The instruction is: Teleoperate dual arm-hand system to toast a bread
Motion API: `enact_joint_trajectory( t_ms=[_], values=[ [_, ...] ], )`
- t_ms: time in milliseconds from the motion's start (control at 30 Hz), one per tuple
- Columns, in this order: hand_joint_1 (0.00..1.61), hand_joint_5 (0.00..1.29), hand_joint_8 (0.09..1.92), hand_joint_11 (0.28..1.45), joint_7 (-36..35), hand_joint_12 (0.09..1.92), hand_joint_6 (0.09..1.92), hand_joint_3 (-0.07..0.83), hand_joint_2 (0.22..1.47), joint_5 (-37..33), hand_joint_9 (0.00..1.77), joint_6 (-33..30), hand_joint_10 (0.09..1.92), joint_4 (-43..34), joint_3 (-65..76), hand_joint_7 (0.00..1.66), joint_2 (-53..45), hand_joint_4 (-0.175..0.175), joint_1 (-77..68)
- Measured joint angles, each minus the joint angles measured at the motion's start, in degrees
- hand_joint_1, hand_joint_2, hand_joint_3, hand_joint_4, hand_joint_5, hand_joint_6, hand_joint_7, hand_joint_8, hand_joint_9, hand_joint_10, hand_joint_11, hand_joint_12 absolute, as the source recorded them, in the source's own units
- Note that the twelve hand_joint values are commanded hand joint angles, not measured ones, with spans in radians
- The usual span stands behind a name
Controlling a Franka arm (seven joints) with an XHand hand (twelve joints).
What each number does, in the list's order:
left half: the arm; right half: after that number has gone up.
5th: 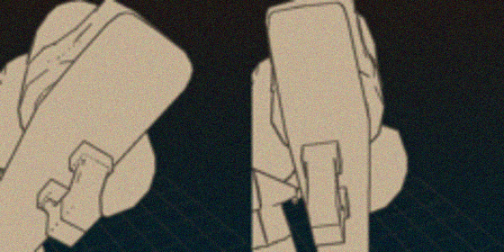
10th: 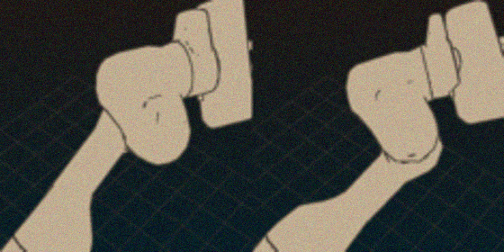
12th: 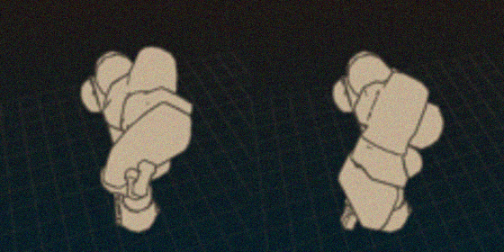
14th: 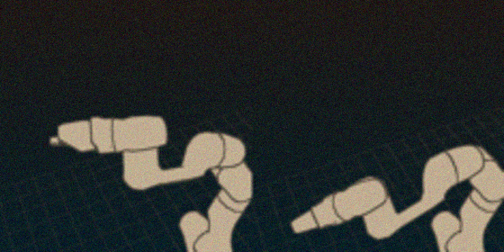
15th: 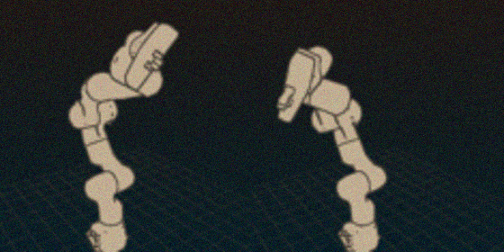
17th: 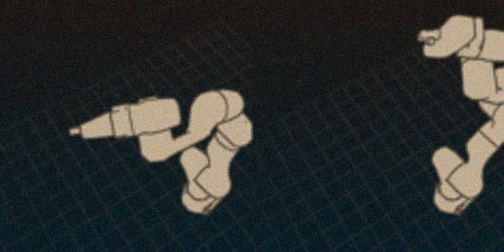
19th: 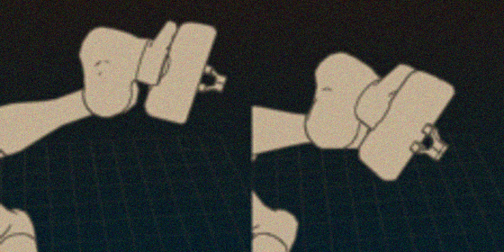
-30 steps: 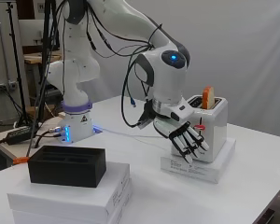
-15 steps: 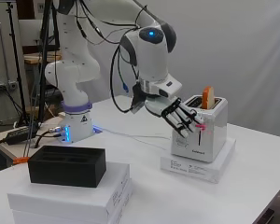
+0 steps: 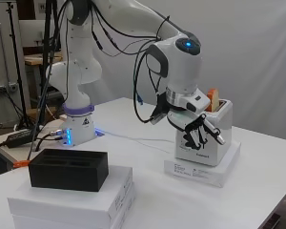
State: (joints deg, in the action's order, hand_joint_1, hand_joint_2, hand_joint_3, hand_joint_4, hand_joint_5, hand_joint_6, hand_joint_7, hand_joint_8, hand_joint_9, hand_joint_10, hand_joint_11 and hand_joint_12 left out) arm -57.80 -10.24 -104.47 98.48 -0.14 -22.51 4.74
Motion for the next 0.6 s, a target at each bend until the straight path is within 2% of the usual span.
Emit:
enact_joint_trajectory(
  t_ms=[100,200,300,400,533,600],
  values=[
    [0.28,0.23,1.92,0.66,-0.3,1.7,0.09,-0.002,1.2,-0.44,1.05,-0.83,1.92,1.81,-0.03,0.82,-0.7,-0.071,0.04],
    [0.28,0.23,1.92,0.64,-1.42,1.68,0.09,-0.002,1.2,-1.59,1.04,-1.04,1.92,2.33,0.03,0.81,-1.2,-0.065,0.14],
    [0.47,0.24,1.92,0.83,-1.08,1.82,0.09,0.003,1.24,-0.61,1.27,-1.55,1.92,3.9,0.07,0.98,-1.64,-0.066,0.04],
    [0.53,0.25,1.92,0.98,-0.02,1.88,0.09,-0.003,1.23,-0.2,1.4,-1.17,1.92,4.78,0.23,1.09,-3.17,-0.078,0.02],
    [0.52,0.25,1.92,1.06,1.81,1.89,0.09,-0.003,1.21,0.68,1.46,-1.55,1.92,5.3,0.24,1.14,-4.0,-0.094,-0.05],
    [0.39,0.27,1.92,1.07,3.41,1.89,0.09,0.004,1.22,2.03,1.47,-1.82,1.92,6.28,0.05,1.14,-3.71,-0.093,-0.25]
  ],
)
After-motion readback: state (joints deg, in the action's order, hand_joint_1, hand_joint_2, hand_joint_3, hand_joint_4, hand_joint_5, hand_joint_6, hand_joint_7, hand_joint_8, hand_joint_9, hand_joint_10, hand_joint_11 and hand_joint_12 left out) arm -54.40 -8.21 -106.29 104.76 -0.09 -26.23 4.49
